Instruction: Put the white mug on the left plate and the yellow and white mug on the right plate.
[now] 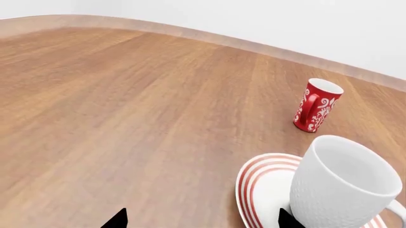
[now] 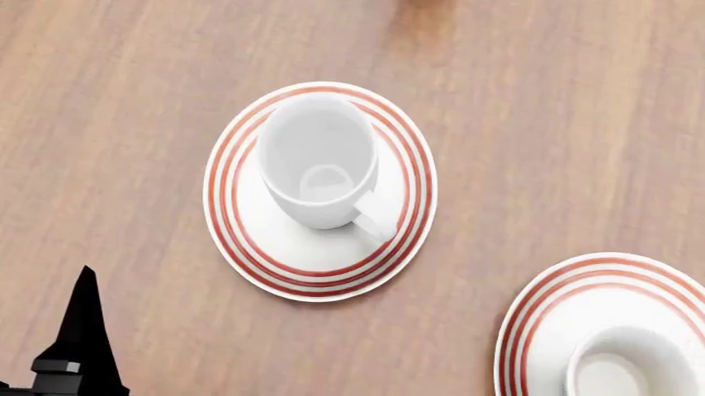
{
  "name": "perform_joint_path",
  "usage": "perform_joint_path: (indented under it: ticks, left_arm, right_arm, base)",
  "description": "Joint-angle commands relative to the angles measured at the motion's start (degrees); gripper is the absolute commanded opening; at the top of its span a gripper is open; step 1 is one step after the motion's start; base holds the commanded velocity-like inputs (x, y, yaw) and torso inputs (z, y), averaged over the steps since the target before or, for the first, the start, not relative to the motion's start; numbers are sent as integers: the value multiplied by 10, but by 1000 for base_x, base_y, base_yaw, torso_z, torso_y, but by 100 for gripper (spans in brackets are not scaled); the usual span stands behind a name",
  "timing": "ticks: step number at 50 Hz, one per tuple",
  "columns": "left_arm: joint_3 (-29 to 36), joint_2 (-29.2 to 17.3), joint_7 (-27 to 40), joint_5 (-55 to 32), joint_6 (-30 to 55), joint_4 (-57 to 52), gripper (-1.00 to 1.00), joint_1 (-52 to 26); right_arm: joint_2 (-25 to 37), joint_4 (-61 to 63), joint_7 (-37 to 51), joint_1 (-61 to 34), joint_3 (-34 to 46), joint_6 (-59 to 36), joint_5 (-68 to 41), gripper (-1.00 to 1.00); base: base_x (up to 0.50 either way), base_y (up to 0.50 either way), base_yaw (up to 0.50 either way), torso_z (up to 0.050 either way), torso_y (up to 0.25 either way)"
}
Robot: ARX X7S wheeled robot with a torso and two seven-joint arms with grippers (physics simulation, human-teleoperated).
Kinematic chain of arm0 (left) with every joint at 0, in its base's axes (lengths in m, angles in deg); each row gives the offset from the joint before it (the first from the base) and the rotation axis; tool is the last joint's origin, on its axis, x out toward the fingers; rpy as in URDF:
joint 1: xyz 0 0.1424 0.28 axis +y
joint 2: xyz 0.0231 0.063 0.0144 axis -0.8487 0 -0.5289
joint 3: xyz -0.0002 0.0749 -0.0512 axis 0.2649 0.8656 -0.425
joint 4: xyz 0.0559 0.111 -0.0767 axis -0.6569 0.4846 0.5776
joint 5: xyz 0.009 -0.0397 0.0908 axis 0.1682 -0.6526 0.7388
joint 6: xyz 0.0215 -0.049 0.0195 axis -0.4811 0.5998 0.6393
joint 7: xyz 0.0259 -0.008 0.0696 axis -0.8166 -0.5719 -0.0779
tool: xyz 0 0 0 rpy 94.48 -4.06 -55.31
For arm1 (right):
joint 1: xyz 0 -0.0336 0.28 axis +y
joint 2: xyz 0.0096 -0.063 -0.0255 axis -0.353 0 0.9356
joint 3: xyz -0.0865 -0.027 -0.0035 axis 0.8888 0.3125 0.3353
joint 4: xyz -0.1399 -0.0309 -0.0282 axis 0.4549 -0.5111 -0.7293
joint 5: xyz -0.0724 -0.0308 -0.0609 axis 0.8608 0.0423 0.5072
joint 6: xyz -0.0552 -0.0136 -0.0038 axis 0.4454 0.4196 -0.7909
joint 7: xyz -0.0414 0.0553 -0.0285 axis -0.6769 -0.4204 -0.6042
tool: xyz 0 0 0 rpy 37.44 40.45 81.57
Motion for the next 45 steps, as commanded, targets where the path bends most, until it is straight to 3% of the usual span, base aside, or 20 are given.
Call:
perform_joint_path:
  ticks: [1,10,21,31,45]
  left_arm:
    - [0,-2,2,-2,1,-2,100,-1]
    - [2,-1,0,0,-3,1,100,0]
    - [6,-1,1,2,-4,2,100,-1]
    - [11,-1,0,3,-3,1,100,-2]
    - [13,-15,15,-8,41,-37,100,-41]
  right_arm:
    - [-2,3,16,-2,-3,8,1,100]
    - [-21,70,-1,51,-28,140,-41,100]
    - [-21,115,-81,118,-24,285,-165,100]
    - [-10,178,-59,133,-28,276,-187,100]
    - [101,267,113,5,-38,43,-211,100]
  base:
    - [0,0,0,0,0]
    - [0,0,0,0,0]
    - [0,0,0,0,0]
    - [0,0,0,0,0]
    - [0,0,0,0,0]
